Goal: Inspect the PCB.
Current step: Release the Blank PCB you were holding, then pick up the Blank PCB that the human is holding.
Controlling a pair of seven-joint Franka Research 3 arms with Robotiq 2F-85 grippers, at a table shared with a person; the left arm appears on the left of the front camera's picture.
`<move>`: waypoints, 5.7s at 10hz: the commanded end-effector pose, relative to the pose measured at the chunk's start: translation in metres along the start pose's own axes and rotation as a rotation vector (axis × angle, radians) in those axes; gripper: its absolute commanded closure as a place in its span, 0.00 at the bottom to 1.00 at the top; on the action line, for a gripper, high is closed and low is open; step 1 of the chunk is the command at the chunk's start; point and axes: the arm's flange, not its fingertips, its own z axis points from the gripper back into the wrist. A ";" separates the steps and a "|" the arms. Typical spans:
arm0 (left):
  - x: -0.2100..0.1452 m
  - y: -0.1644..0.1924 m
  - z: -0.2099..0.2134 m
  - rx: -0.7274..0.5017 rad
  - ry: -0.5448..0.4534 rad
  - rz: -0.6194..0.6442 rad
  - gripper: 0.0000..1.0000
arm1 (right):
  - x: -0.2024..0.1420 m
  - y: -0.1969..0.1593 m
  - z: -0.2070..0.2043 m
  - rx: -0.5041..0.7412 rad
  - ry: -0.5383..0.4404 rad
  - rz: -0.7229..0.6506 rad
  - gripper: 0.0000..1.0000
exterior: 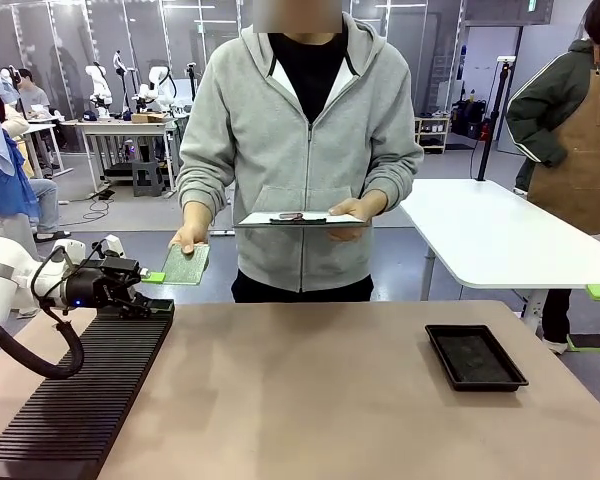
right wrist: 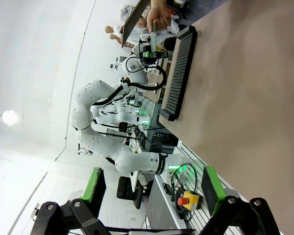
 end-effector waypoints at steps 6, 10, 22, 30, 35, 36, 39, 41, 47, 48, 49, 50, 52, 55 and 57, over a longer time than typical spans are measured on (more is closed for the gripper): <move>0.001 0.000 0.000 0.000 0.000 0.001 0.00 | -0.001 0.001 0.002 0.004 0.003 0.004 0.00; 0.001 0.000 0.000 0.000 0.000 0.001 0.00 | -0.001 0.001 0.002 0.004 0.003 0.004 0.00; -0.075 -0.069 0.093 0.038 0.026 0.095 0.00 | -0.001 0.001 0.002 0.004 0.003 0.004 0.00; -0.193 -0.103 0.126 -0.005 -0.148 0.091 0.00 | -0.001 0.001 0.002 0.004 0.003 0.004 0.00; -0.192 -0.096 0.129 -0.015 -0.155 0.119 0.00 | -0.001 0.001 0.002 0.004 0.003 0.004 0.00; -0.192 -0.096 0.129 -0.015 -0.155 0.119 0.00 | -0.001 0.001 0.002 0.004 0.003 0.004 0.00; -0.192 -0.096 0.129 -0.015 -0.155 0.119 0.00 | -0.001 0.001 0.002 0.004 0.003 0.004 0.00; -0.192 -0.096 0.129 -0.015 -0.155 0.119 0.00 | -0.001 0.001 0.002 0.004 0.003 0.004 0.00; -0.192 -0.096 0.129 -0.015 -0.155 0.119 0.00 | -0.001 0.001 0.002 0.004 0.003 0.004 0.00; -0.192 -0.096 0.129 -0.015 -0.155 0.119 0.00 | -0.001 0.001 0.002 0.004 0.003 0.004 0.00; -0.192 -0.096 0.129 -0.015 -0.155 0.119 0.00 | -0.001 0.001 0.002 0.004 0.003 0.004 0.00; -0.192 -0.096 0.129 -0.015 -0.155 0.119 0.00 | -0.001 0.001 0.002 0.004 0.003 0.004 0.00; -0.192 -0.096 0.129 -0.015 -0.155 0.119 0.00 | -0.001 0.001 0.002 0.004 0.003 0.004 0.00; -0.192 -0.096 0.129 -0.015 -0.155 0.119 0.00 | -0.001 0.001 0.002 0.004 0.003 0.004 0.00; -0.192 -0.096 0.129 -0.015 -0.155 0.119 0.00 | -0.001 0.001 0.002 0.004 0.003 0.004 0.00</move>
